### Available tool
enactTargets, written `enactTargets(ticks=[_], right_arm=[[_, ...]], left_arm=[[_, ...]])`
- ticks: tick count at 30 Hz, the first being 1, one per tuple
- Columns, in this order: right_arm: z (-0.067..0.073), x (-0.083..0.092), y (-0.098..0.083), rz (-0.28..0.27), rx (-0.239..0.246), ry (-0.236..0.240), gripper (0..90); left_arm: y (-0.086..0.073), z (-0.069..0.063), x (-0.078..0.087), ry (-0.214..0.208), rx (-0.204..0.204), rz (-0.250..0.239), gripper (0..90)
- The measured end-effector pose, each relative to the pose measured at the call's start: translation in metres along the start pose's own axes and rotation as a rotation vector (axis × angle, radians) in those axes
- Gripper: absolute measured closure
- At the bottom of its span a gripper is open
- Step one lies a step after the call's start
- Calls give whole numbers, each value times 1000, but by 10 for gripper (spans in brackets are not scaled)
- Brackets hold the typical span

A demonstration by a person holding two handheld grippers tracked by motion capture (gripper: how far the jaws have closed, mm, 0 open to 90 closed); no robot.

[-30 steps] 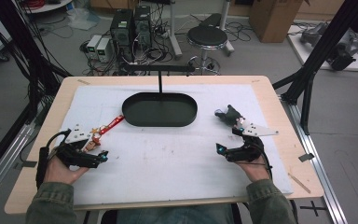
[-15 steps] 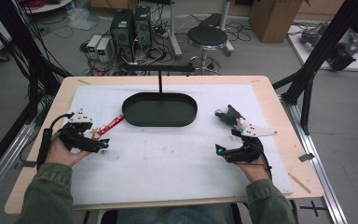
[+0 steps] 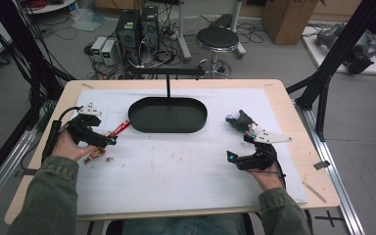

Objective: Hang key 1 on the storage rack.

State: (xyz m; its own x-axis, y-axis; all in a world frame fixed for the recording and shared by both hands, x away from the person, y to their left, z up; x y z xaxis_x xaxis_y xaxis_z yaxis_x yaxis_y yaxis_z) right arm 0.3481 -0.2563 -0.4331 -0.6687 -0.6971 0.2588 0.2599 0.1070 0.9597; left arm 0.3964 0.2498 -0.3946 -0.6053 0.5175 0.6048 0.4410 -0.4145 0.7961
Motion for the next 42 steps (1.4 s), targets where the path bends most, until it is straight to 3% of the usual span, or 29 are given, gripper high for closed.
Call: enactTargets(ticks=[8,16,23,26,30,37,42], right_arm=[[0,-1,0,3,4,3,8],[0,-3,-1,5,13,4,8],[1,-2,-1,14,8,4,8],[1,-2,-1,8,16,3,8],[1,-2,-1,10,11,6,8],[2,-3,-1,19,15,7,8],[2,-4,-2,24,20,6,8]], left_arm=[[4,13,-10,-24,27,22,75],[9,21,-35,-46,27,43,78],[8,23,-68,-53,13,135,82],[5,22,-78,-56,16,139,98],[-1,26,-88,-41,5,186,103],[-1,34,-90,-24,30,183,159],[1,33,-91,1,22,146,293]])
Point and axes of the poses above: each handheld gripper's, and its own axes: x roughly backward along the jaws, y roughly out of its top, z roughly to its left, the point moved 3 cm from there along -x, roughly forward along the jaws, and after that the axes turned 10 degrees about -z, right-handed, at the moved point
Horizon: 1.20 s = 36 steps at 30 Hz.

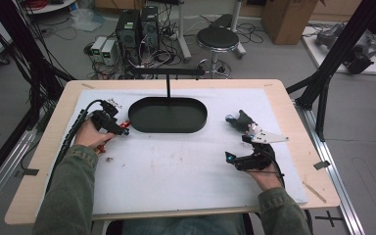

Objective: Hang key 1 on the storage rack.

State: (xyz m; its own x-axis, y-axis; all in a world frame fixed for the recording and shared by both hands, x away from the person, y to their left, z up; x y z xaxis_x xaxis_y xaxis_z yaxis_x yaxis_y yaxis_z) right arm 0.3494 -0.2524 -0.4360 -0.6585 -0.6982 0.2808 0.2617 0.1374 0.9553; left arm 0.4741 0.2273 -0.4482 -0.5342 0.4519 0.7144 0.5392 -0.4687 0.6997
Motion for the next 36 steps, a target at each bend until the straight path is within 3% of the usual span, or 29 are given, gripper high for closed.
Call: enactTargets(ticks=[2,6,9,12,14,15,19,25,31,36], right_arm=[[0,0,0,1,3,1,8],[0,0,0,2,3,-1,8],[0,0,0,3,0,-5,8],[-1,-1,-1,7,1,-2,8],[-1,-1,-1,8,4,-5,8],[0,-1,-1,13,-1,-7,8],[-1,-1,-1,10,5,-9,8],[-2,0,0,7,-3,-10,8],[-1,0,0,2,-3,-2,8],[-1,1,1,-2,-4,8,8]], left_arm=[[1,-1,-1,4,-5,-8,364],[0,-2,-5,0,2,10,421],[1,-3,-7,14,30,-10,459],[3,-6,-7,22,18,-16,606],[3,-9,-7,12,-1,-14,647],[3,-9,-6,6,-7,-12,717],[3,-8,-6,-4,9,-12,728],[0,2,-1,-51,112,-11,733],[6,4,15,-13,98,-19,734],[8,5,30,-26,134,-25,739]])
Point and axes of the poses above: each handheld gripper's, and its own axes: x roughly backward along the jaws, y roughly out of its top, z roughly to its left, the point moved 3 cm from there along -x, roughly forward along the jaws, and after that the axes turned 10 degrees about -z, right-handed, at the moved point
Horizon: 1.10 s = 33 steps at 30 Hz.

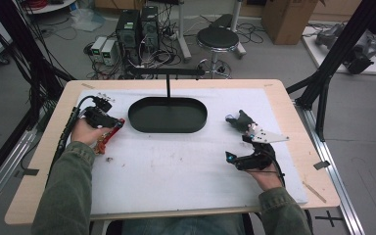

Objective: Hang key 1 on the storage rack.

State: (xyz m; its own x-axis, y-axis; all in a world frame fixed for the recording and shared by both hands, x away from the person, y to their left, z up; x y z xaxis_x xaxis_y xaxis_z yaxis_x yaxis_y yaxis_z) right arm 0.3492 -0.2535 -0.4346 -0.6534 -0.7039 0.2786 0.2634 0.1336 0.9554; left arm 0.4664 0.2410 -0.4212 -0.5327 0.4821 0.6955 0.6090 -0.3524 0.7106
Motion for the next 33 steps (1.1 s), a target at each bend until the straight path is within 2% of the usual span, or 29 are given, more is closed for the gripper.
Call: enactTargets(ticks=[4,6,9,13,17,20,22,26,28,31,33], right_arm=[[0,0,1,-12,-1,16,8],[0,-1,1,-14,-5,27,8],[0,-2,1,-17,-11,43,8],[0,-3,2,-23,-3,47,8],[3,0,3,-29,-6,48,8],[3,1,4,-34,0,46,8],[3,1,4,-35,1,44,8],[3,0,4,-31,-2,46,8],[2,0,4,-34,-4,46,8],[1,0,4,-33,-7,44,8],[2,0,4,-31,-6,48,8]], left_arm=[[5,-2,13,2,12,10,741],[11,-4,22,1,28,-4,741],[21,-4,41,1,103,-47,740],[34,-2,69,12,167,-122,740],[43,-7,90,17,170,-166,740],[52,-16,105,34,141,-184,739],[59,-18,114,62,122,-182,740],[75,-23,127,54,133,-227,741],[83,-26,131,50,130,-240,741],[94,-31,130,64,84,-232,740],[98,-34,128,61,68,-219,740]])
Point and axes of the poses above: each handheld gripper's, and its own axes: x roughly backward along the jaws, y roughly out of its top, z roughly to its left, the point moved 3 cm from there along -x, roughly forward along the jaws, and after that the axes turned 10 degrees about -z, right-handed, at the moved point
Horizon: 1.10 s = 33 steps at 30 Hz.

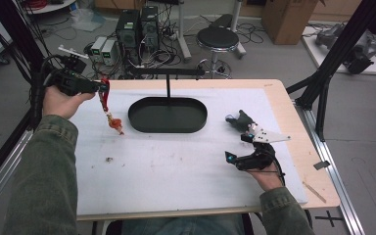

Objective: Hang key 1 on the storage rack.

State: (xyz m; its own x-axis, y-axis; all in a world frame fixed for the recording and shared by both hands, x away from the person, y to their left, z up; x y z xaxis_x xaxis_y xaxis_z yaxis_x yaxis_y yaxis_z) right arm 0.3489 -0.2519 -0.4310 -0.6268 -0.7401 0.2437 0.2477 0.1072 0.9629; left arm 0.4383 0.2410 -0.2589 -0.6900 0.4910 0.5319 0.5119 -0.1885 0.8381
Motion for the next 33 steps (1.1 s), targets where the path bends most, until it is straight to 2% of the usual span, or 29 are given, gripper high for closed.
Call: enactTargets(ticks=[2,10,23,33], right_arm=[[0,0,0,3,-3,-1,8],[-2,1,0,-2,-1,-7,8],[-1,2,1,-3,-6,-6,8],[-1,1,0,3,-8,-5,8]], left_arm=[[4,-4,-4,-23,1,-6,740],[16,-13,-14,-50,-15,0,740],[32,-20,-10,-63,-14,-14,740],[55,-38,-21,-90,-58,-3,740]])
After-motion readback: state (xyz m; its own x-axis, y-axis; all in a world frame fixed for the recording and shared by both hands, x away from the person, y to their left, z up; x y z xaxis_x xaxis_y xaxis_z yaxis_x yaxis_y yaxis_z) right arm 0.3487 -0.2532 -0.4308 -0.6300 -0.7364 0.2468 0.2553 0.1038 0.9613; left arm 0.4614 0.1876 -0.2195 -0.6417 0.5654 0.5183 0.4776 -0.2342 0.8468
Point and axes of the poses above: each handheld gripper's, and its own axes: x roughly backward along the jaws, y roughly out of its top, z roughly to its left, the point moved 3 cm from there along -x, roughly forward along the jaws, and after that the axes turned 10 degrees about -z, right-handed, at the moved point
